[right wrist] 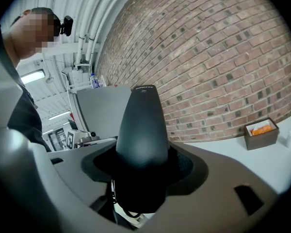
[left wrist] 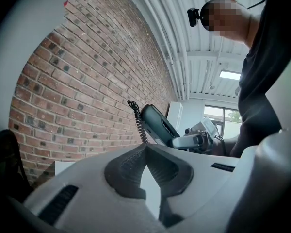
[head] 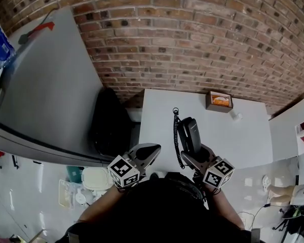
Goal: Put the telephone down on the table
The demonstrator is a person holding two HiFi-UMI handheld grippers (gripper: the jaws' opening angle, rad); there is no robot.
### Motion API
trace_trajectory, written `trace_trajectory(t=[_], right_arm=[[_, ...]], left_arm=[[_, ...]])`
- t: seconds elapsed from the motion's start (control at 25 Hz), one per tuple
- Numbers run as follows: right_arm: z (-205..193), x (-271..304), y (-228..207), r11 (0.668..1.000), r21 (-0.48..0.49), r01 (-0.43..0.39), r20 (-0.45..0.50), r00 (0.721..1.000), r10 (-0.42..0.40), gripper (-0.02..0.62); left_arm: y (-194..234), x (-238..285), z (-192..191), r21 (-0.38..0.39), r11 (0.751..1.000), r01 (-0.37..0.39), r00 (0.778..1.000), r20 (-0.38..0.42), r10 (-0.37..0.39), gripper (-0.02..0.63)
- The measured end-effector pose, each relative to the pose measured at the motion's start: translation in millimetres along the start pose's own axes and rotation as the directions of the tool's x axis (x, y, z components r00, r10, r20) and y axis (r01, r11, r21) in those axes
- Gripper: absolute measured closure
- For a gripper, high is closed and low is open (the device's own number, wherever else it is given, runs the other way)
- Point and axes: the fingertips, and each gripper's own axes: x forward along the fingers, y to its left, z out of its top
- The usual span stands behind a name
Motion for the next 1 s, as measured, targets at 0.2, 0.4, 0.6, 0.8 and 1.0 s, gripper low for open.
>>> trace_trajectory(t=[0.2, 0.4, 0.6, 0.8, 1.0], right_arm=[[5, 23, 0, 0.999, -0.015, -0.036, -0.020, 0.999, 0.036, 0.325], [7, 33, -11, 0.999, -0.006, -0.051, -0.036, 0.998, 0.050, 0.325], [11, 39, -32, 0.999, 0.004, -0.051, -0.047, 0.998, 0.051, 0.325], [15, 43, -59, 0.999, 0.011, -0.037, -0.065, 0.997, 0.038, 0.325], [12, 46, -92, 1.000, -0.007, -0.024, -0.112, 0.993, 0.023, 0.325]], left_arm=[[18, -7, 2, -0.011, 0.999, -0.034, 0.999, 0.009, 0.034, 0.598], [31, -3, 1, -0.024, 0.998, -0.059, 0.998, 0.007, 0.060, 0.598], [42, 15, 1, -0.030, 0.998, -0.063, 0.998, 0.000, 0.063, 0.598], [53, 37, -3, -0.044, 0.997, -0.063, 0.998, -0.019, 0.062, 0.598], [63, 60, -14, -0.063, 0.995, -0.073, 0.996, -0.046, 0.070, 0.598]])
